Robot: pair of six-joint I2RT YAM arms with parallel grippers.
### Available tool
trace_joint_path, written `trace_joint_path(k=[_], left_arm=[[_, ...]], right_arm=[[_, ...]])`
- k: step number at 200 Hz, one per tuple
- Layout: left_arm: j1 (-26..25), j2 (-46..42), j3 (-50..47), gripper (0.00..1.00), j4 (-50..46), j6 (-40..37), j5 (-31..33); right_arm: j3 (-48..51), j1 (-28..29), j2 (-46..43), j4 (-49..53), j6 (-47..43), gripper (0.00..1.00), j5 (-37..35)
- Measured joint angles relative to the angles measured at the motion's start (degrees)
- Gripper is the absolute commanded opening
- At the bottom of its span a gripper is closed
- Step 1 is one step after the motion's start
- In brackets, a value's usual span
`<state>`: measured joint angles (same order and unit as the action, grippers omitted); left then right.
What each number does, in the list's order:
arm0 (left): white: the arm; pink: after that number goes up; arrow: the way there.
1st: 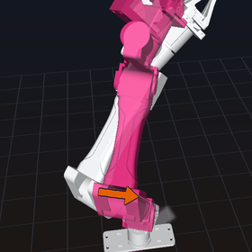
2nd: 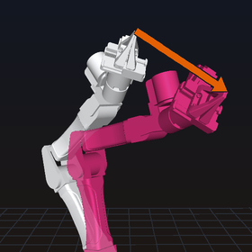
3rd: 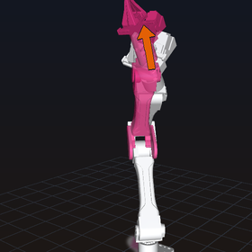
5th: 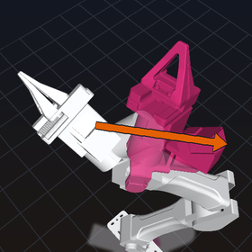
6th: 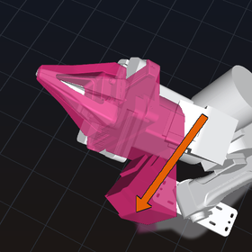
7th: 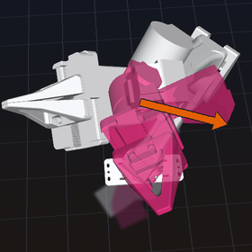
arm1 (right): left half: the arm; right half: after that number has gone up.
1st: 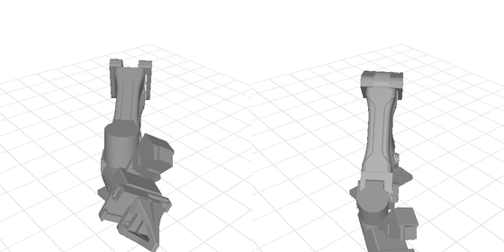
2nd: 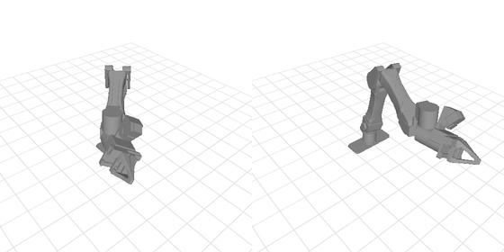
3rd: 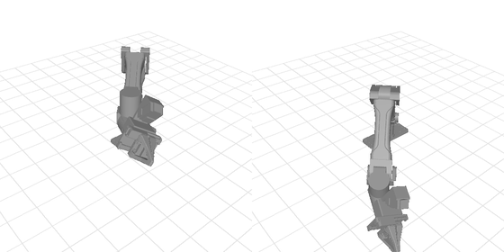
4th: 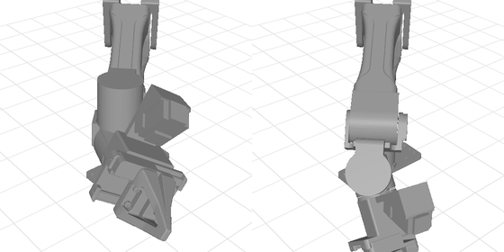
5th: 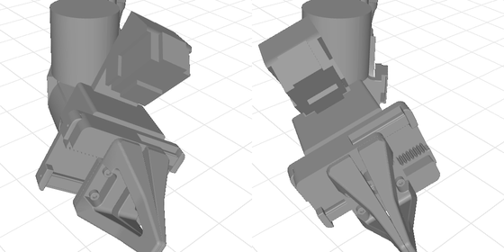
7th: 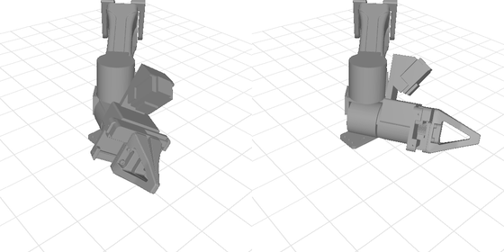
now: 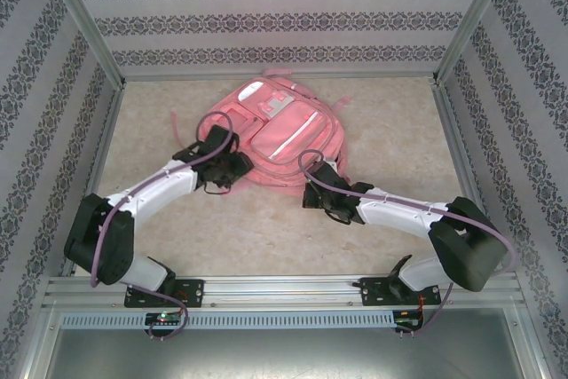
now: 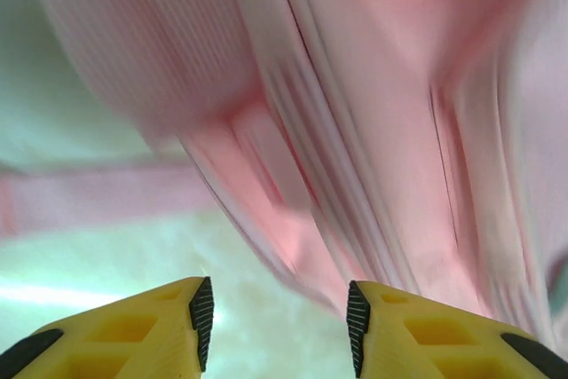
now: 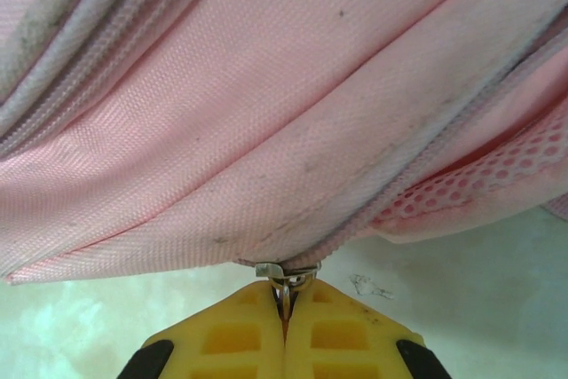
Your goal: Pack books, pencil case, and school supplies into a backpack
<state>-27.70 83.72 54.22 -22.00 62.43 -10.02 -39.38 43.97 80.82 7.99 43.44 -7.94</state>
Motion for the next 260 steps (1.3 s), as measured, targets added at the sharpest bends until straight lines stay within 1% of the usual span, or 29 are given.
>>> trace_joint_path(k=[8,17,26,31,41,53,60,74,97,109,114,120,127,138,145,150,194,228,260], left_arm=[[-2.75,-0.07,-0.94,0.49,1.16,2.29,-0.15],[-5.27,0.15,-1.88,0.53,2.78,4.57,-0.28],[-7.23,0.61,-2.38,0.57,4.15,6.64,-0.33],[-8.28,1.07,-2.45,0.6,5.09,7.63,-0.31],[-10.12,2.29,-2.34,0.63,7.15,9.29,-0.2],[-11.69,4.13,-1.68,0.65,9.09,10.97,0.0],[-12.5,5.42,-1.27,0.68,10.64,11.76,0.07],[-13.75,7.76,-0.74,0.71,13.66,13.46,0.35],[-15.21,10.84,-0.07,0.71,16.24,15.78,1.46],[-15.56,12.11,0.66,0.66,16.63,16.61,1.97],[-15.72,12.7,1.14,0.61,16.76,16.85,2.21],[-15.8,13.27,1.77,0.52,16.74,17.09,2.51],[-15.87,13.9,2.62,0.36,16.7,17.42,2.95],[-16.17,14.4,4.13,0.16,16.39,17.84,3.63],[-16.37,14.45,4.85,0.05,16.22,17.92,4.2],[-16.46,14.47,5.44,0.0,15.69,18.03,4.87],[-16.81,12.57,6.43,0.0,9.66,18.91,9.35],[-16.28,7.19,5.25,0.0,2.8,19.04,13.18],[-13.05,-0.39,-0.42,0.0,-2.1,19.08,16.02]], right_arm=[[0.0,0.02,0.02,-0.09,-0.39,0.0,0.55],[0.0,0.02,0.02,-0.15,-0.61,0.0,0.98],[0.0,0.0,0.02,-0.15,-0.96,0.0,1.27],[0.0,0.0,0.02,-0.15,-1.2,0.0,1.42],[0.02,0.0,0.0,-0.28,-1.6,0.0,1.64],[0.02,0.0,0.0,-0.31,-1.88,0.0,1.9],[0.02,0.0,0.0,-0.33,-1.92,0.0,2.03],[0.02,-0.13,0.0,-0.35,-2.08,0.0,2.34],[0.02,-0.37,0.0,-0.52,-2.32,0.0,2.93],[0.02,-0.37,0.0,-0.52,-2.36,0.0,2.93],[0.02,-0.39,0.0,-0.52,-2.4,0.0,2.91],[0.02,-0.39,0.0,-0.52,-2.51,0.0,2.91],[0.02,-0.37,-0.02,-0.52,-2.75,0.0,2.91],[0.02,-0.37,-0.11,-0.5,-2.93,0.0,2.93],[0.02,-0.37,-0.17,-0.48,-2.99,0.0,2.93],[0.02,-0.37,-0.22,-0.42,-3.17,0.0,2.97],[0.02,-0.37,-0.74,-0.28,-4.87,0.0,3.56],[-0.72,-0.37,-1.44,-0.04,-7.74,0.0,3.89],[-1.33,-0.74,-1.99,1.03,-10.38,0.0,4.07]])
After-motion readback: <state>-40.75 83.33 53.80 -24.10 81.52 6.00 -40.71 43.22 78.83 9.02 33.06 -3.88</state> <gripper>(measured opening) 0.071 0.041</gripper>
